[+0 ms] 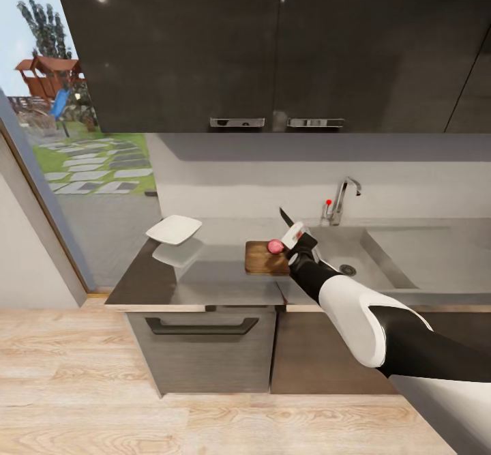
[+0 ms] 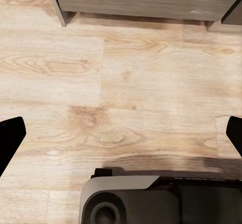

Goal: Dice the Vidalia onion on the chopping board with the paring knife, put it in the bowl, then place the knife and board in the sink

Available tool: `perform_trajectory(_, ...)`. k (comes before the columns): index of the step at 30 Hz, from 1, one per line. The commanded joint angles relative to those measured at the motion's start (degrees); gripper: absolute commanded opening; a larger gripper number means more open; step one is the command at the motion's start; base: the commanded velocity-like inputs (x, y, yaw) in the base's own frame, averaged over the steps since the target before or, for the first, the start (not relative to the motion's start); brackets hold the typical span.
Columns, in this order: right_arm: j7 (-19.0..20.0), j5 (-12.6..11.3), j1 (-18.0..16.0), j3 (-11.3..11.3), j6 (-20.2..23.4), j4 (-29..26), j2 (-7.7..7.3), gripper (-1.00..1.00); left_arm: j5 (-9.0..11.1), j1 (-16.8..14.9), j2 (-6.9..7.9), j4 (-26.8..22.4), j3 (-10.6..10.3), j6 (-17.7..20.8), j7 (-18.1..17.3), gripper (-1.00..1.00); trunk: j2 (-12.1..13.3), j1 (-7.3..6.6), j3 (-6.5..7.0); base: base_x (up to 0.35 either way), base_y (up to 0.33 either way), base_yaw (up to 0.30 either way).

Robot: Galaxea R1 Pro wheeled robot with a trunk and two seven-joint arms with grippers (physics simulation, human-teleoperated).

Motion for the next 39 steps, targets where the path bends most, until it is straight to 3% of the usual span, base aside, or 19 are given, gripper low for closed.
perform_trajectory(1,-0.32,0.6,-0.07,-0.46,-0.54,0.15,0.04,-1.0,0.6,0.0,0.09,-0.06,-0.45,-0.11,0.17,1.0,-0.12,0.04,-0.11,0.0,0.0,0.0)
perform_trajectory(5,-0.6,0.71,-0.09,-0.44,-1.23,0.37,0.04,-1.0,0.6,0.0,0.09,-0.06,-0.45,-0.11,0.17,1.0,-0.12,0.04,-0.11,0.0,0.0,0.0)
perform_trajectory(10,-3.27,4.72,-0.08,-0.49,-1.49,2.21,0.04,-1.0,0.6,0.0,0.09,0.05,-0.45,-0.11,0.17,1.0,-0.12,0.04,-0.11,0.0,0.0,0.0)
perform_trajectory(12,-3.28,4.99,-0.08,-0.51,-1.5,2.29,0.04,-1.0,0.61,0.0,0.09,0.32,-0.45,-0.11,0.18,1.0,-0.12,0.04,-0.11,0.0,0.0,0.0)
perform_trajectory(39,-2.69,5.26,-0.08,-0.53,-1.85,2.58,0.04,-1.0,0.6,0.0,0.09,0.91,-0.38,-0.11,0.17,1.0,-0.12,0.04,-0.11,0.0,0.0,0.0)
